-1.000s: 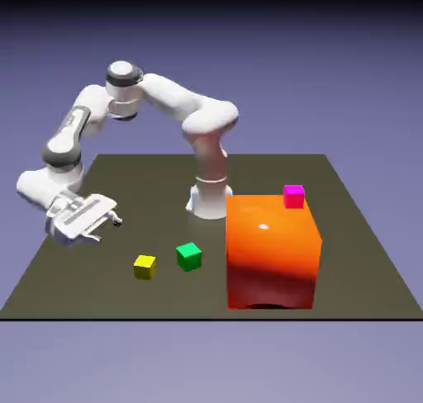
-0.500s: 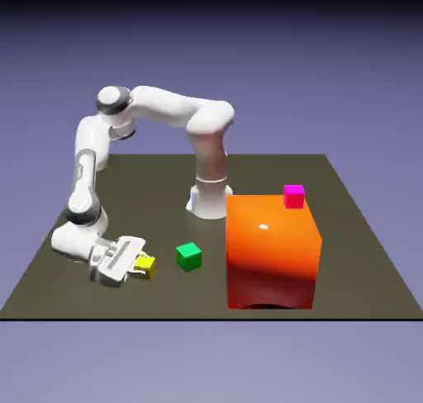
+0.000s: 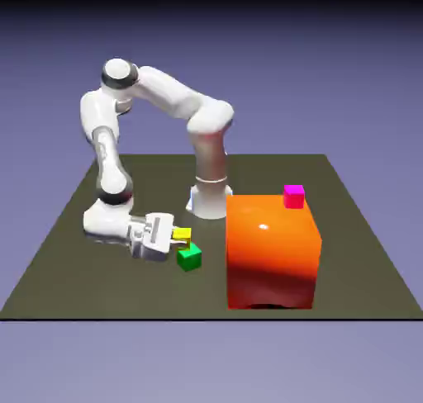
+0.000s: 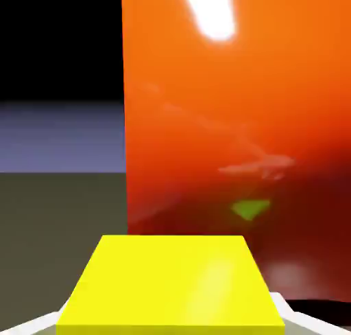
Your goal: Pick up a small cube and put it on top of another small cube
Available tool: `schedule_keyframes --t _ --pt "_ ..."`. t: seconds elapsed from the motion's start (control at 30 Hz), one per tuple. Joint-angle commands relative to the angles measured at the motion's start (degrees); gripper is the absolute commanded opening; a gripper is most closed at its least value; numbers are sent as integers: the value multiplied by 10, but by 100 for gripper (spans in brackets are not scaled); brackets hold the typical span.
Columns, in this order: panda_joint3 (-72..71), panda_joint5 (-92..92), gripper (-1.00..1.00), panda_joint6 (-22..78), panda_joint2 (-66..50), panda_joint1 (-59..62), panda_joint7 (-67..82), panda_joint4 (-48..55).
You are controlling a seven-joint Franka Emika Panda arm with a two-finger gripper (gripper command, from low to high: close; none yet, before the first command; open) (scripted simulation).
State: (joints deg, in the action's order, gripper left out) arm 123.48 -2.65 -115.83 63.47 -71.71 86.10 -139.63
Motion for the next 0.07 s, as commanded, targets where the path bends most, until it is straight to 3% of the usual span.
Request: schedule_keyframes --t 0.0,0.03 --pt "0 0 100 0 0 0 0 0" --pt "-9 -3 100 25 -8 10 -3 14"
